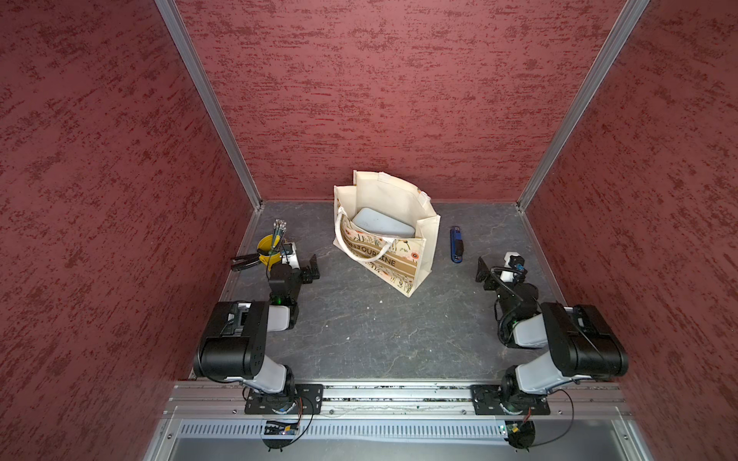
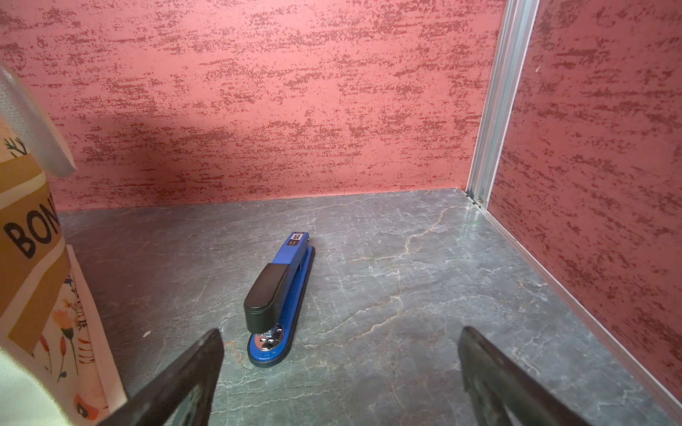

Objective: Take out the pencil case from the canvas bag
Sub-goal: Pick up the canvas bag from the center of the board.

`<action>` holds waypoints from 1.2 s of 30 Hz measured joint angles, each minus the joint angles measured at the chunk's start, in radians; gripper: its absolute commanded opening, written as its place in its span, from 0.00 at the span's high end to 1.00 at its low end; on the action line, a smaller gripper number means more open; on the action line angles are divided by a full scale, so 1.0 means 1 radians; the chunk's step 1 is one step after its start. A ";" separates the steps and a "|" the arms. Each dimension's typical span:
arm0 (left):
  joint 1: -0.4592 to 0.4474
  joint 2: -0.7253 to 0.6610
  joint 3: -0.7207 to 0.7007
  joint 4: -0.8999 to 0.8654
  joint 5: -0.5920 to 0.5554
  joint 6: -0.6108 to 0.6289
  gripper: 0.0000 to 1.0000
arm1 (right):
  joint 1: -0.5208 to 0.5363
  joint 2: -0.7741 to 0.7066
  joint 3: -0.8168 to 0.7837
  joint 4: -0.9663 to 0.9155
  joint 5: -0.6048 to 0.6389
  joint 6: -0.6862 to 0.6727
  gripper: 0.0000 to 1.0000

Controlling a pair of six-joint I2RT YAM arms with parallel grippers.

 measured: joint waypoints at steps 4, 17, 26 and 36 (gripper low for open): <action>-0.021 -0.047 0.014 -0.082 -0.003 0.025 0.08 | 0.000 -0.109 0.018 -0.126 0.052 0.024 0.01; -0.142 -0.514 0.392 -0.775 -0.050 -0.086 0.20 | 0.034 -0.508 0.426 -0.898 0.003 0.257 0.25; -0.143 -0.334 0.963 -1.265 0.039 -0.162 0.21 | 0.123 -0.599 0.497 -1.269 -0.131 0.364 0.38; -0.142 -0.052 1.319 -1.545 0.212 -0.216 0.22 | 0.232 -0.718 0.506 -1.435 -0.177 0.550 0.60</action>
